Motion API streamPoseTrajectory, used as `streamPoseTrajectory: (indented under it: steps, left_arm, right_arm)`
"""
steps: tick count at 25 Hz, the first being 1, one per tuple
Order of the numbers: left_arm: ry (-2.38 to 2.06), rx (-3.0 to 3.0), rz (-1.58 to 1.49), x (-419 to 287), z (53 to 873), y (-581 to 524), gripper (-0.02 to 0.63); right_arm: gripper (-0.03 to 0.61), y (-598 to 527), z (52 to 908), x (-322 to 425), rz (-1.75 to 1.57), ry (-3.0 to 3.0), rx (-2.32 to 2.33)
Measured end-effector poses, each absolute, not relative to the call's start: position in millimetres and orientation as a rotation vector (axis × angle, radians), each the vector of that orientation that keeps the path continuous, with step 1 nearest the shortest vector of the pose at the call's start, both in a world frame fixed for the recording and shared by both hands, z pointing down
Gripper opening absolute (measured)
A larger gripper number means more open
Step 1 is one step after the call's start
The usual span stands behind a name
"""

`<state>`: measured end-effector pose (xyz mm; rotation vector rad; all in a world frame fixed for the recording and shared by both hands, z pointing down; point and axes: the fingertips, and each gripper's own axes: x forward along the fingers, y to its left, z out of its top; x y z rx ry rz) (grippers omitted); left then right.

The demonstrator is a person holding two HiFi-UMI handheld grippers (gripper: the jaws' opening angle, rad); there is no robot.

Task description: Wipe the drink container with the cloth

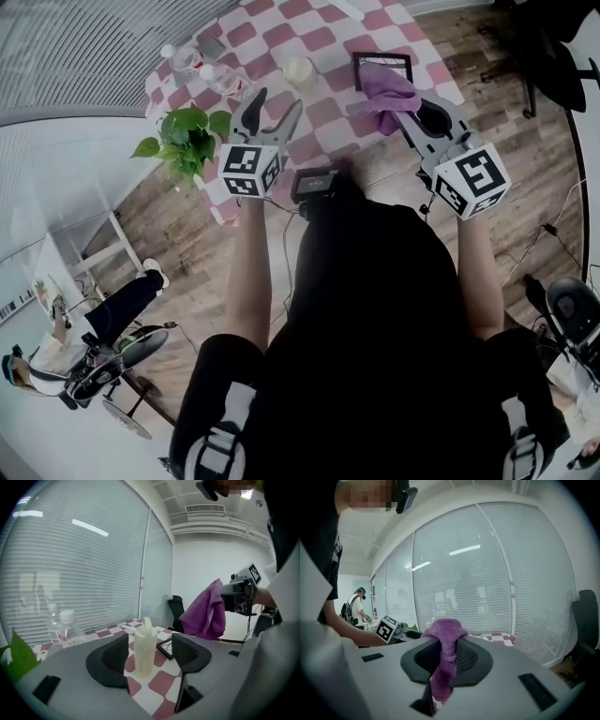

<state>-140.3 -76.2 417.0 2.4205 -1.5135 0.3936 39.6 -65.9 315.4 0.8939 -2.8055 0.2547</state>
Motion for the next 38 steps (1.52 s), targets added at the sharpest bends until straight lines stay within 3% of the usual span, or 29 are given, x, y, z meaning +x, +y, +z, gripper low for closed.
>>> streamPoseTrajectory:
  steps: [3,6,14,21,38]
  left_arm:
    - [-1.573,2.399,0.344,-142.2,400.7,-43.3,0.302]
    - [-1.624,2.385,0.272,-138.1,379.3,-6.6,0.158]
    - [-1.665,2.334,0.138,-106.4,337.7,78.4,0.044]
    - [-1.687,2.352,0.145,-77.2,302.0,134.5,0.043]
    - [-1.783,2.339,0.136,-96.6,271.4,169.6,0.043]
  right_arm:
    - [0.063,-49.0,314.8,44.0,0.270,-2.820,0.860]
    - [0.062,-30.7,311.1,52.6,0.279,-2.835,0.846]
    - [0.063,26.9,297.9,81.7,0.297,-2.884,0.857]
    - [0.054,77.5,282.7,100.0,0.310,-2.950,0.825]
    - [0.051,112.4,261.6,87.1,0.228,-2.968,0.755]
